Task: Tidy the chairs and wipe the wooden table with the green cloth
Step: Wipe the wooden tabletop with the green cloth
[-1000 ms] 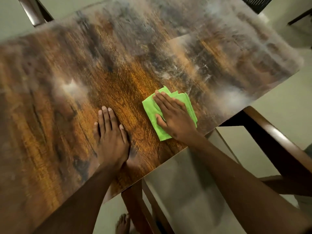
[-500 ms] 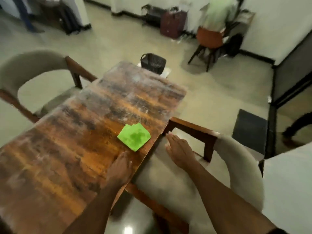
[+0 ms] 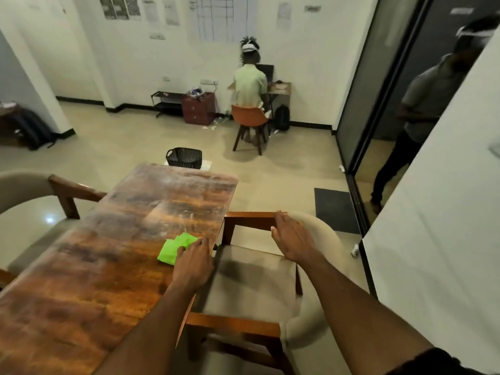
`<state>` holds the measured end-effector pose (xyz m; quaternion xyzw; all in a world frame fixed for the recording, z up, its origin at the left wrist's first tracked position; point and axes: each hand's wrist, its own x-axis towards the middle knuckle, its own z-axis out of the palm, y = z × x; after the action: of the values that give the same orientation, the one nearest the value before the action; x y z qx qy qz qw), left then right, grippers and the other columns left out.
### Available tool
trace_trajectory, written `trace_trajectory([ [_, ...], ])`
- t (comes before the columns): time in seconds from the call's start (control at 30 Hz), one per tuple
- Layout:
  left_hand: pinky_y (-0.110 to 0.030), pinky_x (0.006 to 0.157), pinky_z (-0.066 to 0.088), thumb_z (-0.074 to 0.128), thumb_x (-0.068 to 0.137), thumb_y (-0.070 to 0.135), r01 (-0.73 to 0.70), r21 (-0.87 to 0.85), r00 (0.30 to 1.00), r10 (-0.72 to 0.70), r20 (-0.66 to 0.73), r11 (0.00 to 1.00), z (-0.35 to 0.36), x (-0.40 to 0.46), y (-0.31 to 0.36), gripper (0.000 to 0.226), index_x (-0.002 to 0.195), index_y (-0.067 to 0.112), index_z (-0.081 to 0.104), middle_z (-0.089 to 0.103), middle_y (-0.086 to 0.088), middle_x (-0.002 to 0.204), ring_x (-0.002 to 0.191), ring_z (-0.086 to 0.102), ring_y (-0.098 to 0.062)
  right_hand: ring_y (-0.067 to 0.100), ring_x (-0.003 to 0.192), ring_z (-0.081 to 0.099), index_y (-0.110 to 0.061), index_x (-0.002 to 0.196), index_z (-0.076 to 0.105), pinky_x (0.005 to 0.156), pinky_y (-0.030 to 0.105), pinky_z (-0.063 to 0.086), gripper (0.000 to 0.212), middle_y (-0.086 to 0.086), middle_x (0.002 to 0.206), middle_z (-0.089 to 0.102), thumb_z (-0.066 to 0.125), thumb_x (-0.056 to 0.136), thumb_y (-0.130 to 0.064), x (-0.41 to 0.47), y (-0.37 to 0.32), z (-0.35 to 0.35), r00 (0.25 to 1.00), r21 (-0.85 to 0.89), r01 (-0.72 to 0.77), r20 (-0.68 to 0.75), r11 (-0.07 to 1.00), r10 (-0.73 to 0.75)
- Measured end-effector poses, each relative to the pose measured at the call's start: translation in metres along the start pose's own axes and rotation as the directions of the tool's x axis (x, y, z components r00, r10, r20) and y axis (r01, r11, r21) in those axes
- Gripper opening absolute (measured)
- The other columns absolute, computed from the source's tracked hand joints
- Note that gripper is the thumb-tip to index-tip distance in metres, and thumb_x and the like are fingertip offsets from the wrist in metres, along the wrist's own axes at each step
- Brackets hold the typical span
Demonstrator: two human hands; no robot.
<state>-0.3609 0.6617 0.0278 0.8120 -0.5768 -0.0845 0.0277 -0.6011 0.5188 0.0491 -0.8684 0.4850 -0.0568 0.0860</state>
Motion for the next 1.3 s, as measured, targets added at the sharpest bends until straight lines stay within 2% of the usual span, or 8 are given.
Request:
trace_trajectory([
  [0.23,-0.048,0.114,0.037,0.041,0.106,0.024,-0.069,0.015,0.997,0.069,-0.020,0.998,0.006,-0.011,0.027,0.044,0.149,0.014,0.043,0.058,-0.006,0.150,0.137,0.056,-0.026,0.025,0.157,0.035,-0.012,0.168,0.023,0.124,0.044,0.032,0.057,0.008,0.174,0.027,0.030,0.115,-0.034,-0.047,0.037,0.001,0.996,-0.038,-0.090,-0.004,0.995,0.089],
  [0.4,-0.045,0.113,0.037,0.042,0.104,0.023,-0.126,0.068,0.992,0.127,-0.012,0.990,0.009,-0.008,0.064,0.042,0.145,0.013,0.046,0.056,-0.008,0.150,0.137,0.055,-0.028,0.025,0.152,0.042,-0.013,0.163,0.033,0.122,0.044,0.036,0.053,0.008,0.168,0.039,0.034,0.114,-0.033,-0.072,0.073,-0.007,0.988,-0.035,-0.146,-0.050,0.989,0.144],
  [0.5,-0.045,0.118,0.033,0.040,0.104,0.022,-0.172,0.091,0.984,0.175,-0.033,0.981,0.007,-0.003,0.095,0.049,0.152,0.010,0.039,0.051,-0.009,0.156,0.143,0.050,-0.027,0.026,0.145,0.049,-0.013,0.155,0.040,0.117,0.043,0.041,0.046,0.009,0.161,0.048,0.040,0.113,-0.031,-0.087,0.099,-0.016,0.982,-0.020,-0.174,-0.084,0.985,0.172],
  [0.77,-0.047,0.126,0.026,0.041,0.109,0.020,-0.234,0.113,0.971,0.237,-0.021,0.966,0.017,0.011,0.206,0.060,0.165,0.007,0.022,0.030,-0.012,0.172,0.158,0.032,-0.027,0.026,0.155,0.038,-0.015,0.163,0.032,0.125,0.041,0.033,0.054,0.007,0.172,0.033,0.040,0.114,-0.035,-0.127,0.194,-0.022,0.950,-0.012,-0.300,-0.091,0.954,0.298],
  [0.9,-0.045,0.118,0.035,0.044,0.103,0.016,-0.263,0.080,0.962,0.267,-0.049,0.962,0.029,0.015,0.263,0.049,0.151,0.010,0.036,0.048,-0.009,0.155,0.146,0.045,-0.026,0.029,0.149,0.047,-0.011,0.161,0.036,0.120,0.039,0.040,0.053,0.011,0.169,0.038,0.042,0.114,-0.034,-0.133,0.249,-0.025,0.951,-0.028,-0.296,-0.098,0.955,0.292],
  [1.03,-0.048,0.122,0.033,0.052,0.102,0.020,-0.261,0.034,0.965,0.262,-0.024,0.965,0.042,0.022,0.310,0.058,0.156,0.010,0.034,0.045,-0.011,0.160,0.149,0.042,-0.027,0.031,0.150,0.045,-0.008,0.160,0.036,0.121,0.040,0.038,0.053,0.013,0.169,0.037,0.041,0.114,-0.033,-0.130,0.290,-0.034,0.963,-0.037,-0.259,-0.087,0.965,0.255],
  [1.23,-0.045,0.114,0.037,0.049,0.101,0.023,-0.199,-0.009,0.980,0.199,0.028,0.980,0.084,0.016,0.350,0.045,0.145,0.016,0.045,0.055,-0.006,0.148,0.138,0.052,-0.026,0.040,0.134,0.061,-0.001,0.149,0.050,0.114,0.054,0.048,0.047,0.021,0.151,0.057,0.053,0.110,-0.027,-0.141,0.336,-0.012,0.978,-0.032,-0.204,-0.052,0.979,0.202],
  [1.3,-0.044,0.113,0.036,0.045,0.103,0.023,-0.170,-0.006,0.983,0.170,0.068,0.985,0.100,0.011,0.352,0.045,0.147,0.014,0.044,0.054,-0.007,0.149,0.139,0.051,-0.026,0.042,0.125,0.066,0.001,0.143,0.055,0.107,0.054,0.053,0.043,0.023,0.143,0.063,0.058,0.108,-0.024,-0.145,0.346,0.004,0.980,-0.019,-0.194,-0.040,0.981,0.193],
])
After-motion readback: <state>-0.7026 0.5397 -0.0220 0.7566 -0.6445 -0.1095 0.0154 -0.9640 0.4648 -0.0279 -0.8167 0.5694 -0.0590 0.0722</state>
